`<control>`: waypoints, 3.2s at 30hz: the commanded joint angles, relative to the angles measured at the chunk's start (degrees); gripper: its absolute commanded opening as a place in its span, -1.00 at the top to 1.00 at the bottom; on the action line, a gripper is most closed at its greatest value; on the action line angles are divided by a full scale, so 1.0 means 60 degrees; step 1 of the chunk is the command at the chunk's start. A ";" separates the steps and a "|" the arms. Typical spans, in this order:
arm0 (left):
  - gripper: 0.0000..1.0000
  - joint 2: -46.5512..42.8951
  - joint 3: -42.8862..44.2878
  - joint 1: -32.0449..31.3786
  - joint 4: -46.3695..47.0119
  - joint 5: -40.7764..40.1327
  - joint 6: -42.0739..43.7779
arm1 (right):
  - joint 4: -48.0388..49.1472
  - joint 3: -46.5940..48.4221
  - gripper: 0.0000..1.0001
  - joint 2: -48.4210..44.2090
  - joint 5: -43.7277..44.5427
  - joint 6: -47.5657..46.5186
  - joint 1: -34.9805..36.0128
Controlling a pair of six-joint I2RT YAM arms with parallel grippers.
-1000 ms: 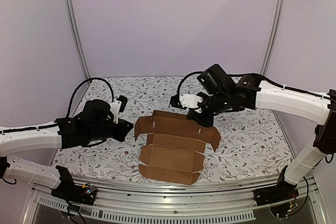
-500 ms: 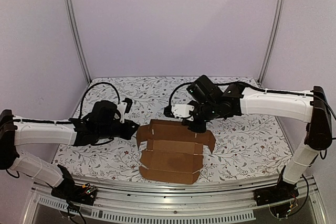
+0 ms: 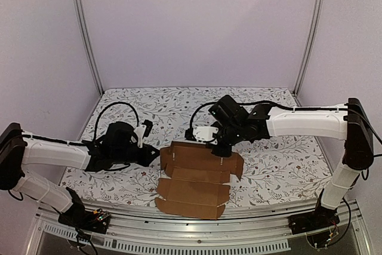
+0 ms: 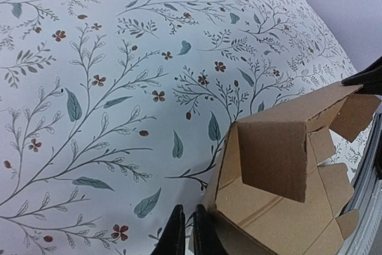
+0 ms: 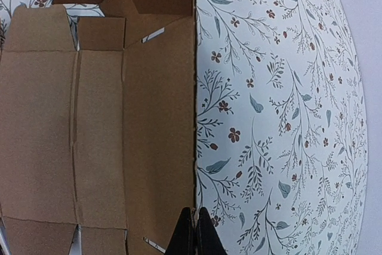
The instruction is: Fold the paper box
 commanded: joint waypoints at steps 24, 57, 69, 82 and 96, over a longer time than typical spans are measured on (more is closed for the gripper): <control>0.85 -0.0734 -0.1203 0.0092 0.0765 0.1834 -0.0455 | 0.2582 -0.2013 1.00 -0.0214 0.2301 0.0195 0.1068; 0.79 -0.2137 -0.2110 0.0092 0.0658 0.1529 -0.0238 | 0.7593 -0.3997 1.00 -0.0492 0.7020 -0.2612 0.2953; 0.79 -0.1689 -0.1928 0.0092 0.0764 0.1339 0.0031 | 0.8684 -0.4439 1.00 0.0189 0.7724 -0.3483 0.3338; 0.85 -0.1035 -0.1310 0.0081 0.0896 0.1706 0.0045 | 0.8791 -0.4752 1.00 0.0396 0.7991 -0.3379 0.3598; 0.86 -0.0572 -0.1245 -0.0025 0.1019 0.1502 0.0147 | 0.9071 -0.4774 1.00 0.0530 0.8105 -0.3287 0.3742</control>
